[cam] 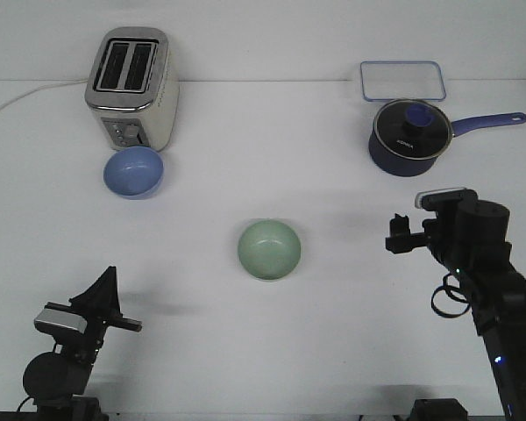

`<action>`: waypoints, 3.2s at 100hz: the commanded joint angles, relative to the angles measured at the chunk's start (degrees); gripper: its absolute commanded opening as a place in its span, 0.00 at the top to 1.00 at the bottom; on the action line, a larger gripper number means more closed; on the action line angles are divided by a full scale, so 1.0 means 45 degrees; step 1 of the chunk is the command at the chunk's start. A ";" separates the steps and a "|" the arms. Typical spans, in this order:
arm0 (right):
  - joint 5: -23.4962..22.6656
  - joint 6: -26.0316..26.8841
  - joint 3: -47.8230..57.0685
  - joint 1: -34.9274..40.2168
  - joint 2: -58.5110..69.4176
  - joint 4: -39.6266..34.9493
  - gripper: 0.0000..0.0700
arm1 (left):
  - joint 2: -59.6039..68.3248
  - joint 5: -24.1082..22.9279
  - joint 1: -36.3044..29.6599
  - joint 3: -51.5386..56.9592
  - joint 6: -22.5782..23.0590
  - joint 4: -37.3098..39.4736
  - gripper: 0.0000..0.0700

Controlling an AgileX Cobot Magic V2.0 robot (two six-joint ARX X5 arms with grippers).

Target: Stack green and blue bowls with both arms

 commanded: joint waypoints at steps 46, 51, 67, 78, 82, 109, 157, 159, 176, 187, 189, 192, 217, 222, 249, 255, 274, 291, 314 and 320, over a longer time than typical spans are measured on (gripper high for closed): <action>-0.0165 0.0491 -0.6105 -0.0044 -0.5110 0.5280 0.22 | -0.0029 0.0024 0.0015 -0.0253 0.0024 0.0146 0.99; -0.0165 0.0515 -0.6295 -0.0044 -0.5372 0.5377 0.22 | -0.0029 0.0024 0.0015 -0.0253 0.0024 0.0136 0.99; -0.0160 0.0432 -0.6475 -0.0044 -0.6042 0.5595 0.22 | -0.0029 0.0024 0.0015 -0.0253 0.0024 0.0141 0.99; -0.0112 0.0437 -0.6475 -0.0044 -0.6198 0.5644 0.22 | -0.0029 0.0024 0.0015 -0.0253 0.0029 0.0141 0.98; -0.0121 0.0486 -0.6475 -0.0044 -0.6198 0.5644 0.22 | -0.0029 0.0024 0.0015 -0.0253 0.0024 0.0141 0.99; -0.0107 0.0763 -0.6470 -0.0049 -0.6198 0.5858 0.22 | -0.0029 0.0024 0.0015 -0.0253 0.0024 0.0141 0.99; -0.0112 0.0767 -0.6470 -0.0049 -0.6198 0.6018 0.22 | -0.0029 0.0024 0.0015 -0.0253 0.0034 0.0204 0.99; -0.0112 0.0767 -0.6470 -0.0049 -0.6198 0.6018 0.22 | -0.0029 0.0024 0.0015 -0.0253 0.0029 0.0243 0.98; -0.0112 0.0763 -0.6470 -0.0049 -0.6198 0.6013 0.22 | -0.0029 0.0024 0.0015 -0.0248 0.0015 0.0243 0.99; -0.0112 0.0763 -0.6470 -0.0049 -0.6198 0.6013 0.22 | -0.0029 0.0024 0.0015 -0.0223 0.0019 0.0243 0.99; -0.0112 0.0763 -0.6470 -0.0049 -0.6198 0.6013 0.22 | -0.0029 0.0024 0.0015 -0.0214 0.0019 0.0248 0.99; -0.0112 0.0763 -0.6470 -0.0049 -0.6198 0.6013 0.22 | -0.0029 0.0015 0.0015 -0.0185 0.0015 0.0257 0.99; -0.0112 0.0763 -0.6470 -0.0049 -0.6193 0.6018 0.22 | 0.0136 -0.0384 0.0015 0.1370 -0.1020 -0.1156 0.99; -0.0112 0.0767 -0.6470 -0.0049 -0.6193 0.6013 0.22 | 0.0340 -0.0748 0.0015 0.1962 -0.1088 -0.1593 0.99; -0.0112 0.0767 -0.6470 -0.0049 -0.6193 0.6013 0.22 | 0.3007 -0.1175 0.0015 0.5916 -0.1078 -0.4585 0.99; -0.0112 0.0767 -0.6470 -0.0044 -0.6193 0.6013 0.22 | 0.3891 -0.1175 0.0015 0.6878 -0.1078 -0.5353 0.98; -0.0112 0.0772 -0.6470 -0.0049 -0.6193 0.6013 0.22 | 0.6688 -0.1161 0.0015 0.9476 -0.1039 -0.7150 0.99; -0.0112 0.0772 -0.6470 -0.0044 -0.6193 0.6013 0.22 | 0.9180 -0.1161 0.0015 1.1166 -0.1039 -0.8767 0.99; -0.0117 0.0772 -0.6470 -0.0044 -0.6193 0.6008 0.22 | 1.1560 -0.1156 0.0015 1.1919 -0.1035 -0.9646 0.98; -0.0117 0.0772 -0.6470 -0.0044 -0.6193 0.6003 0.22 | 1.1880 -0.1151 0.0015 1.1919 -0.1035 -0.9627 0.99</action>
